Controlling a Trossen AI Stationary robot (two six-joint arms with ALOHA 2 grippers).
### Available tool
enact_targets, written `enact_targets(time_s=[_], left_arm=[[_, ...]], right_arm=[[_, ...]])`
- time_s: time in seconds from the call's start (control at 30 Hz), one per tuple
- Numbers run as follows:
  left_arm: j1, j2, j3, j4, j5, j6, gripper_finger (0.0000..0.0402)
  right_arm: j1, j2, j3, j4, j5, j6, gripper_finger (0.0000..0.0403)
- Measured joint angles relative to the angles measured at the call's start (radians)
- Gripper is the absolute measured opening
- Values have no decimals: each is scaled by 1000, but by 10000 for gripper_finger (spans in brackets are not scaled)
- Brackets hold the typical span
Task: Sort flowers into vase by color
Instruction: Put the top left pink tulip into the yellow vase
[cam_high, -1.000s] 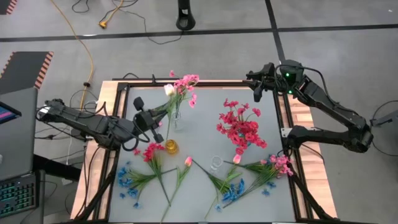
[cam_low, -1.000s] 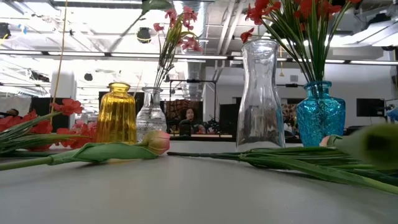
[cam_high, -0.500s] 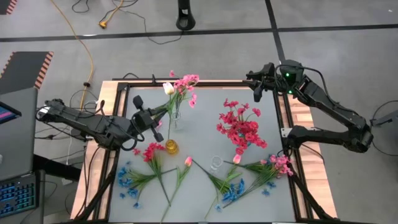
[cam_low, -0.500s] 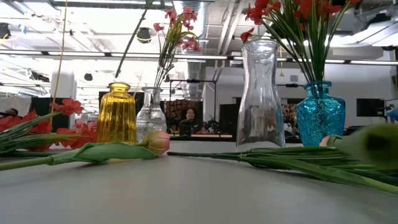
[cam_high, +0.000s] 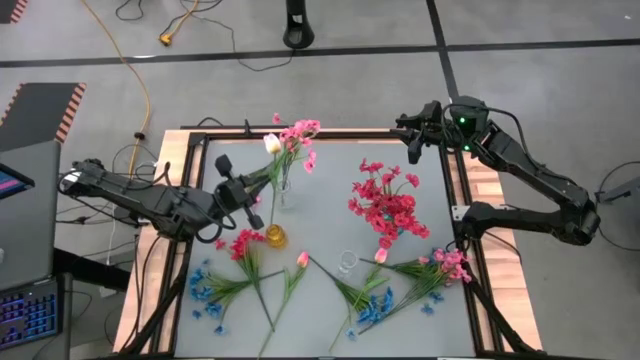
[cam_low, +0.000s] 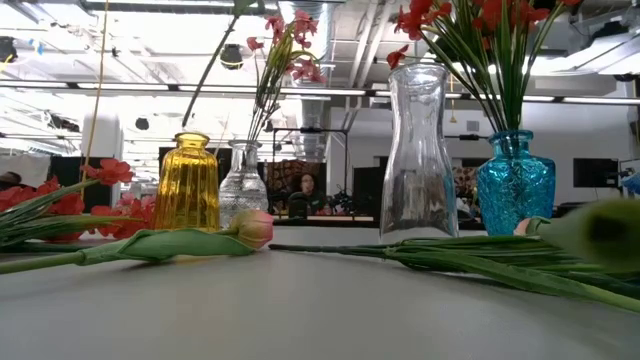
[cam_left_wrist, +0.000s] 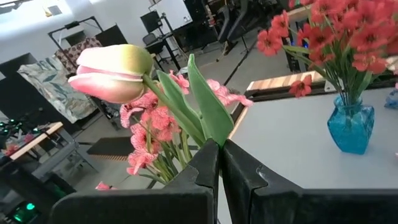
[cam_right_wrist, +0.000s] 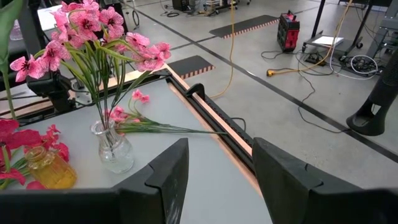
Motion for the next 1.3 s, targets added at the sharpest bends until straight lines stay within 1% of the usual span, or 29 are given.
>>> enact_targets(time_s=[0.37,0.63,0.93,1.07,1.17,1.3], left_arm=[[-3,20,0,-32,2,-39,0],[-6,35,0,-112,12,-95,0],[-6,33,0,-169,73,-97,0],[-6,33,0,-176,79,-105,1],[-6,33,0,-180,101,-138,8],[-6,33,0,-207,137,-201,32]], right_arm=[[0,0,0,0,0,0,203],[0,0,0,0,0,0,203],[0,0,0,0,0,0,203],[0,0,0,0,0,0,203],[0,0,0,0,0,0,203],[0,0,0,0,0,0,203]])
